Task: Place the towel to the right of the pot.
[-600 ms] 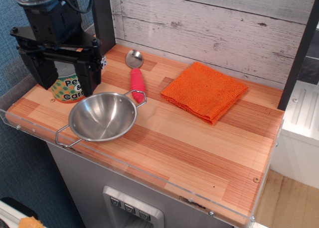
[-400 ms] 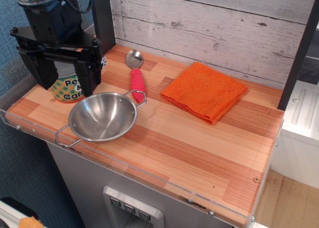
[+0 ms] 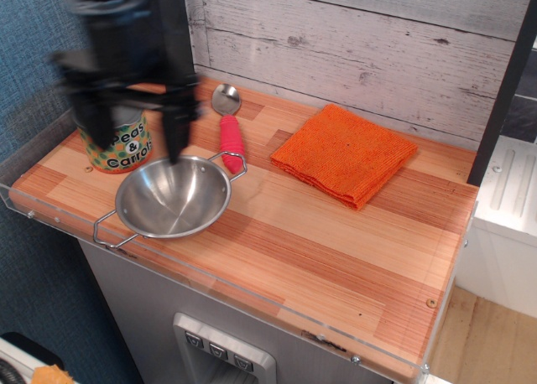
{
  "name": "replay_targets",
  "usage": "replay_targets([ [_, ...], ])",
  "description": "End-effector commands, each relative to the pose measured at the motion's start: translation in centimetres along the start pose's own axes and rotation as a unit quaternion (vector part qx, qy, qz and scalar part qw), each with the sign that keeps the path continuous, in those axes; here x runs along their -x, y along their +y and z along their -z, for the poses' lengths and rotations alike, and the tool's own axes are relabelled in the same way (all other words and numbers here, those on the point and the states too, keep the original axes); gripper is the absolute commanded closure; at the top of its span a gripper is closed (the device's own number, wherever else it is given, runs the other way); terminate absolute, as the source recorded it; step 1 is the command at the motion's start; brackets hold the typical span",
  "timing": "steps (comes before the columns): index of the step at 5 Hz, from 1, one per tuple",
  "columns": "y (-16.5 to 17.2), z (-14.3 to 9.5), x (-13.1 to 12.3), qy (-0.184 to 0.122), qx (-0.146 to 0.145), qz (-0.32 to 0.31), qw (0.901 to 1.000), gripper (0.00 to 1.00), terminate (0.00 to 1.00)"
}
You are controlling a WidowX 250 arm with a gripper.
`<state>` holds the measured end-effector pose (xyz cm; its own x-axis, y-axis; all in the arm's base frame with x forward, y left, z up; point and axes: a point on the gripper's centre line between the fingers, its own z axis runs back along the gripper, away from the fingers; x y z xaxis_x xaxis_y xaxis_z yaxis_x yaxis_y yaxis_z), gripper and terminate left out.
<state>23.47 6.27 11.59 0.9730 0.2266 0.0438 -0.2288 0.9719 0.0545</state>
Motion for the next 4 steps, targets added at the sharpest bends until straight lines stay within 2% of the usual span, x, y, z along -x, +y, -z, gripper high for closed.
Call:
replay_targets([
  [1,-4.5,0.4,-6.2,-0.030,-0.021,-0.010,0.9993,0.00,0.00],
  [2,-6.4,1.6,-8.5,-0.051,-0.030,0.011,0.9982,1.00,0.00],
  [4,-8.7,3.7,-11.2,-0.077,0.027,0.071,0.9941,1.00,0.00],
])
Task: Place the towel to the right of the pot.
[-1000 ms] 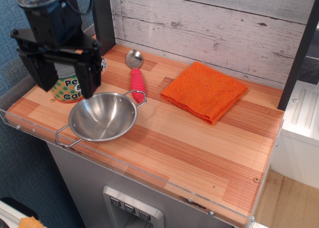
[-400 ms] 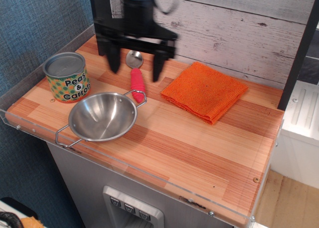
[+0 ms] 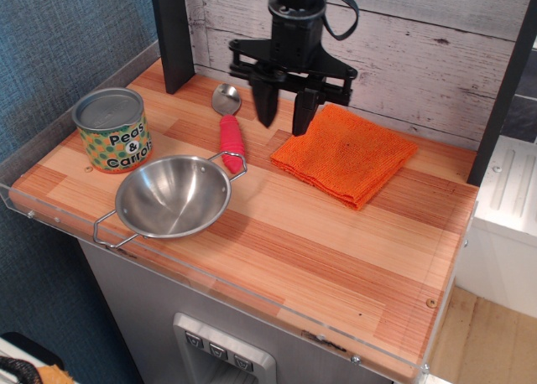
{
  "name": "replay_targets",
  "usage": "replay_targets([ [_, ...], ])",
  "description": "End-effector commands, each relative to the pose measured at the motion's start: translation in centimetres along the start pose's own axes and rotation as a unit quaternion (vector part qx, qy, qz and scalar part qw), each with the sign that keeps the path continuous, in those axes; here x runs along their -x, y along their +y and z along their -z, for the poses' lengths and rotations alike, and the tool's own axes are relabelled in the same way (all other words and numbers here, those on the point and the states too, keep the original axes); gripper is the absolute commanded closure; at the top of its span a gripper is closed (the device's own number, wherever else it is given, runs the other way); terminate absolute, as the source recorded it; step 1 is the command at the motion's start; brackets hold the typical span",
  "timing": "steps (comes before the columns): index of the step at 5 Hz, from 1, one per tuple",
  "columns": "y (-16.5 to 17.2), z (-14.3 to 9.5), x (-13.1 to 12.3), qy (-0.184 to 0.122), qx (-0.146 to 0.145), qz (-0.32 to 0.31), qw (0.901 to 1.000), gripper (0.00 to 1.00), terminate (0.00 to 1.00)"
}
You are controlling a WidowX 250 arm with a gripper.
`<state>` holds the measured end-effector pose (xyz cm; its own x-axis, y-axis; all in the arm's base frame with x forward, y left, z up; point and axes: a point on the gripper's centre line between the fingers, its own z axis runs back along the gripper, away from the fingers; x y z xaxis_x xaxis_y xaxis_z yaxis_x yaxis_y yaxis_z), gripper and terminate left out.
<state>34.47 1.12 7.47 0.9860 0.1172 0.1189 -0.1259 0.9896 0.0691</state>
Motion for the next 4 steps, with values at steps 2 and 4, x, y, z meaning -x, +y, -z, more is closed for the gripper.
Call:
replay_targets([
  [2,-3.0,2.8,-3.7,-0.041,0.042,0.035,0.9977,1.00,0.00],
  [4,-4.3,4.6,-3.9,-0.034,0.067,0.018,0.9970,1.00,0.00],
])
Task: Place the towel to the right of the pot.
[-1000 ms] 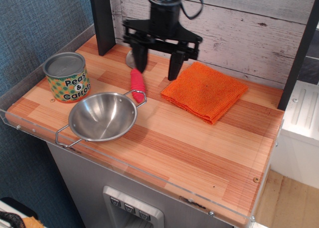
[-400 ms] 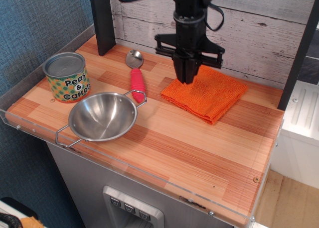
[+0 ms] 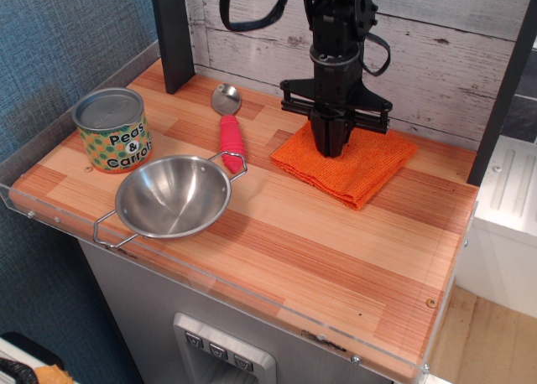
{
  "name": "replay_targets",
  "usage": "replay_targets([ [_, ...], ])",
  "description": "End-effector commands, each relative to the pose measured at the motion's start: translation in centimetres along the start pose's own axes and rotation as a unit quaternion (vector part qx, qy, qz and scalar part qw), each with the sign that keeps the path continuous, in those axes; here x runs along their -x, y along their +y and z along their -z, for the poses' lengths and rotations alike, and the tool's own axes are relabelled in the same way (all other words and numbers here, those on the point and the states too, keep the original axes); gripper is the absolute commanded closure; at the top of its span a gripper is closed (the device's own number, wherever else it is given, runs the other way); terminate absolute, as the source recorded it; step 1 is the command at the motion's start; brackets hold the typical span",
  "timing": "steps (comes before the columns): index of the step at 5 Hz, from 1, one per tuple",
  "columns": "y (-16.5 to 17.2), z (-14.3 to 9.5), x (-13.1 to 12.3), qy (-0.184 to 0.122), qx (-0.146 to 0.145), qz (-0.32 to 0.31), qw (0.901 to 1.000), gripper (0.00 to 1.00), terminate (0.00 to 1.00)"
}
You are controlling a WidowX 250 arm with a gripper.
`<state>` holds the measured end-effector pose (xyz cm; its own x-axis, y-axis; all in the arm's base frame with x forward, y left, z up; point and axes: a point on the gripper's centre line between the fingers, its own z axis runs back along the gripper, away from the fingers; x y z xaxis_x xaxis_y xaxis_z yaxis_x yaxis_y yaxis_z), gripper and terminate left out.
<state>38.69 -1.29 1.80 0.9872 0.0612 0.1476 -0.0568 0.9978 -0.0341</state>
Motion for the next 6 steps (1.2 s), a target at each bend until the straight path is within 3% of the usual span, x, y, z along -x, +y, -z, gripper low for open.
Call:
replay_targets([
  [1,-1.6,-1.1,0.4,-0.017,0.006,-0.046,0.9988,1.00,0.00],
  [2,-2.7,-1.5,2.3,0.006,-0.006,-0.094,0.9955,1.00,0.00],
  [3,-3.4,-1.6,4.6,0.018,0.006,-0.140,0.9899,1.00,0.00],
  [6,-5.2,-0.2,10.7,0.032,-0.019,-0.115,0.9927,1.00,0.00],
])
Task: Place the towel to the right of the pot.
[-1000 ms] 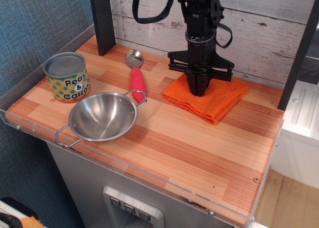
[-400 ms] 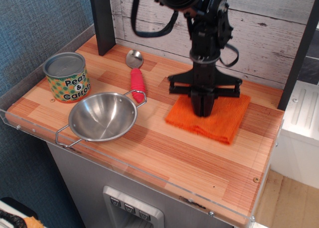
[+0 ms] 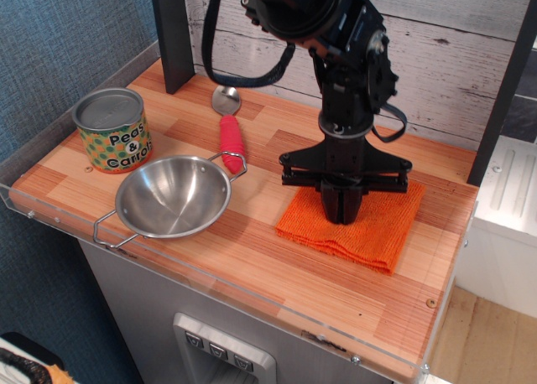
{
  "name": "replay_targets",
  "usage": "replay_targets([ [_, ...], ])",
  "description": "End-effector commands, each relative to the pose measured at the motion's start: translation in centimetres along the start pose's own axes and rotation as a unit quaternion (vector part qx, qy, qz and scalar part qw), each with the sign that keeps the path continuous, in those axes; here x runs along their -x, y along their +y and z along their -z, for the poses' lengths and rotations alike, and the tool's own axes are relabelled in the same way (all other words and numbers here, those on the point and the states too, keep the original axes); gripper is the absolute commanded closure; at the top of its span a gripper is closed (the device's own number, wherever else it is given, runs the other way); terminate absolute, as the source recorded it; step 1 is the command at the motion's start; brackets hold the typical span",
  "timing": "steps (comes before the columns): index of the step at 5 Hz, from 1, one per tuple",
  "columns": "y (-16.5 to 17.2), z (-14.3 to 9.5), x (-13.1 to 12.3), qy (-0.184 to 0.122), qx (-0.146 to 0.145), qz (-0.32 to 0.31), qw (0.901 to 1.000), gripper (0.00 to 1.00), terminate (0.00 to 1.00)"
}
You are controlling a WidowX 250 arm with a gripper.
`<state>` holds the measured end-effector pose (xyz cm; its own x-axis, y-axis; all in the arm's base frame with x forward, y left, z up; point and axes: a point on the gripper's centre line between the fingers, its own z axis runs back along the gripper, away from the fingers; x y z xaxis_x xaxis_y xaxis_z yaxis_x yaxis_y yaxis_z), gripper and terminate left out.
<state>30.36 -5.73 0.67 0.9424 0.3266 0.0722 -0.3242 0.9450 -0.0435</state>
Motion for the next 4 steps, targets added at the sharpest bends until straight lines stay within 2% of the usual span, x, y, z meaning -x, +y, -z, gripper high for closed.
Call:
replay_targets([
  [1,-0.6,0.2,3.6,-0.006,-0.018,0.030,0.9994,1.00,0.00],
  [4,0.1,-0.3,6.4,-0.027,-0.038,0.042,0.9980,1.00,0.00],
])
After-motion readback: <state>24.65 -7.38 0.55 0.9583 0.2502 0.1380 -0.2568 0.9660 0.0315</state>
